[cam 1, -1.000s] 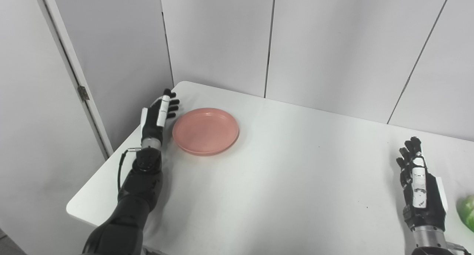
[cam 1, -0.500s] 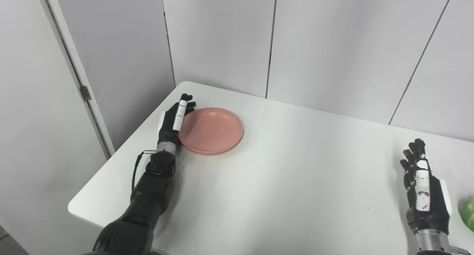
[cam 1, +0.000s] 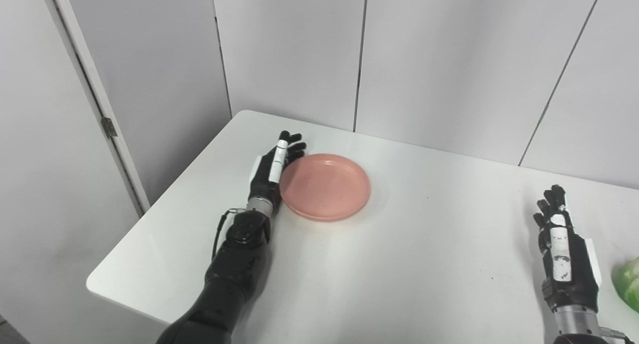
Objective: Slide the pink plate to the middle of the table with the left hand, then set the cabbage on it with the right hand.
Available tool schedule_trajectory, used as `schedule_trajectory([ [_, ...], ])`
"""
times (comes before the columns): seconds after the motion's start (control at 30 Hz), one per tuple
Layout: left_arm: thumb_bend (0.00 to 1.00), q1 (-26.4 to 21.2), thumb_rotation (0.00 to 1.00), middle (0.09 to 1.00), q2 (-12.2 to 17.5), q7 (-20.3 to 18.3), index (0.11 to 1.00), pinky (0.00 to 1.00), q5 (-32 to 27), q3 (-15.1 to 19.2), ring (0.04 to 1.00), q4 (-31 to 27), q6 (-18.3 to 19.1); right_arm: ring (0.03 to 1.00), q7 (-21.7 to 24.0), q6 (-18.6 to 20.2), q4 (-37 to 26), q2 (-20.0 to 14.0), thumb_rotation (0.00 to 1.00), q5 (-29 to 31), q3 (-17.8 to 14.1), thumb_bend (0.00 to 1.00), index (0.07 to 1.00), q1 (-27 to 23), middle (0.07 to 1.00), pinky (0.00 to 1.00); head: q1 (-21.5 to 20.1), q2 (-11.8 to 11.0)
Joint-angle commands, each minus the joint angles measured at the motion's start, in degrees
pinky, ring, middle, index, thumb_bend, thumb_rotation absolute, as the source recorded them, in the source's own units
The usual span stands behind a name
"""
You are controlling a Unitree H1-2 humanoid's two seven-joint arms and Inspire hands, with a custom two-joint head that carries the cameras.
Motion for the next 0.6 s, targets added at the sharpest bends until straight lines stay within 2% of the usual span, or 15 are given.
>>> schedule_trajectory([
  [0.0, 0.81, -1.72, 1.00, 0.780, 0.07, -0.97, 0.760, 0.82, 1.41, -1.15, 0.802, -2.08, -0.55, 1.000, 0.08, 0.22, 0.09, 0.69, 0.97, 0.57, 0.04, 0.69, 1.000, 0.59, 1.000, 1.00, 0.02, 0.06],
  [0.17, 0.81, -1.83, 1.00, 0.778, -2.13, -2.81, 0.756, 0.83, 1.49, -2.98, 0.798, -1.47, -2.60, 1.000, 0.34, -2.10, 1.56, 1.09, 0.98, 0.60, 0.15, 0.65, 1.000, 0.13, 1.000, 1.00, -3.47, 1.09],
  [0.23, 0.81, -1.88, 1.00, 0.778, -2.55, -2.77, 0.756, 0.82, 1.65, -3.07, 0.796, -1.26, -2.72, 1.000, 0.06, -2.41, 1.52, 1.23, 0.98, 0.33, 0.14, 0.64, 1.000, 0.23, 1.000, 1.00, -3.47, 1.09],
  [0.27, 0.82, -1.71, 1.00, 0.778, -3.37, -2.72, 0.756, 0.82, 1.36, -3.07, 0.796, -1.30, -2.36, 1.000, 0.08, -2.39, 1.32, 1.54, 0.97, 0.50, 0.16, 0.64, 1.000, 0.32, 1.000, 1.00, -6.39, 1.89],
  [0.37, 0.84, -1.29, 1.00, 0.767, -5.16, -3.08, 0.742, 0.80, 0.97, -3.35, 0.784, -1.13, -2.07, 1.000, -0.15, -1.61, 0.34, 2.37, 0.96, 0.54, 0.35, 0.62, 1.000, 0.52, 1.000, 1.00, -8.46, 2.42],
  [0.4, 0.84, -1.17, 1.00, 0.765, -5.68, -3.58, 0.741, 0.79, 0.71, -3.47, 0.782, -1.06, -1.96, 1.000, -0.48, -1.02, -0.06, 2.63, 0.96, 0.17, 0.52, 0.61, 1.000, 0.58, 1.000, 1.00, -11.14, 3.04],
  [0.43, 0.82, -1.09, 1.00, 0.771, -6.03, -3.94, 0.746, 0.80, 0.51, -3.52, 0.786, -1.03, -1.86, 1.000, -0.72, -0.63, -0.32, 2.81, 0.96, -0.09, 0.63, 0.63, 1.000, 0.61, 1.000, 1.00, -11.14, 3.04],
  [0.47, 0.82, -0.80, 1.00, 0.772, -6.50, -4.06, 0.748, 0.80, 0.58, -3.73, 0.787, -1.49, -1.04, 1.000, -1.17, -0.16, -0.59, 3.18, 0.96, -0.47, 0.75, 0.63, 1.000, 0.64, 1.000, 1.00, -13.62, 3.53],
  [0.57, 0.81, -0.36, 1.00, 0.776, -6.98, -4.15, 0.759, 0.81, 0.81, -3.93, 0.791, -2.37, 0.27, 1.000, -1.84, 0.41, -0.96, 3.71, 0.94, -1.01, 0.89, 0.65, 1.000, 0.70, 1.000, 1.00, -14.01, 3.62],
])
